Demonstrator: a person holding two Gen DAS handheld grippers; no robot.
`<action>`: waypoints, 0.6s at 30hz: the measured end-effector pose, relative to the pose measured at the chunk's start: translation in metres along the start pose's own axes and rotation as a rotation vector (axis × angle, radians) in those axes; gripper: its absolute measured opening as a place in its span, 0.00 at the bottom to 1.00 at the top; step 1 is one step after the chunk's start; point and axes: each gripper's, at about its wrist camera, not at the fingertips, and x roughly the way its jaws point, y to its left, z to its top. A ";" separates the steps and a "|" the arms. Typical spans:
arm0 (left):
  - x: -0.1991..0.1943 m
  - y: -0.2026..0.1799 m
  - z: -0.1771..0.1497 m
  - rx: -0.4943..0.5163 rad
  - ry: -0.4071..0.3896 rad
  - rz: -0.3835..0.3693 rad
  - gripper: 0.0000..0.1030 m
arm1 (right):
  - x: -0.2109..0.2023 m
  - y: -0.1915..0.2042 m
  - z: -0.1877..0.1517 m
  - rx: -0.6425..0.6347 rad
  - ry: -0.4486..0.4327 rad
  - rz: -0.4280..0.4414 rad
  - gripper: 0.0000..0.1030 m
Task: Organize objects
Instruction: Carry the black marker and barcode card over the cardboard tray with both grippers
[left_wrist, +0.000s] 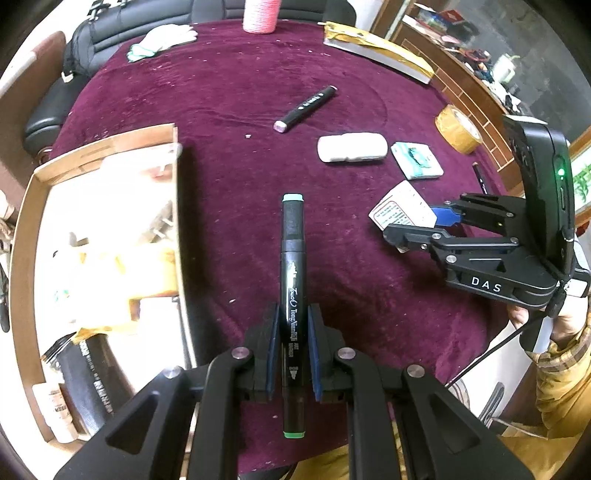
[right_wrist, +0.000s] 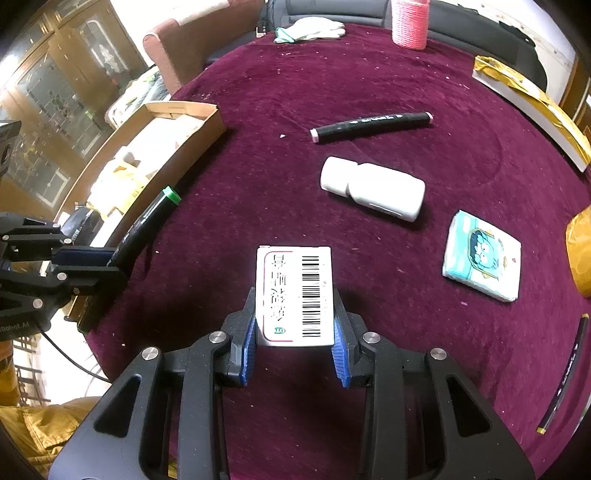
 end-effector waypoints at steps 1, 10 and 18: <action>-0.002 0.003 -0.001 -0.006 -0.003 0.001 0.13 | 0.000 0.001 0.001 -0.003 0.000 0.002 0.32; -0.027 0.026 -0.004 -0.064 -0.043 0.011 0.13 | 0.005 0.012 0.007 -0.028 0.005 0.019 0.32; -0.043 0.054 -0.005 -0.124 -0.059 0.055 0.13 | 0.004 0.028 0.014 -0.059 -0.008 0.042 0.32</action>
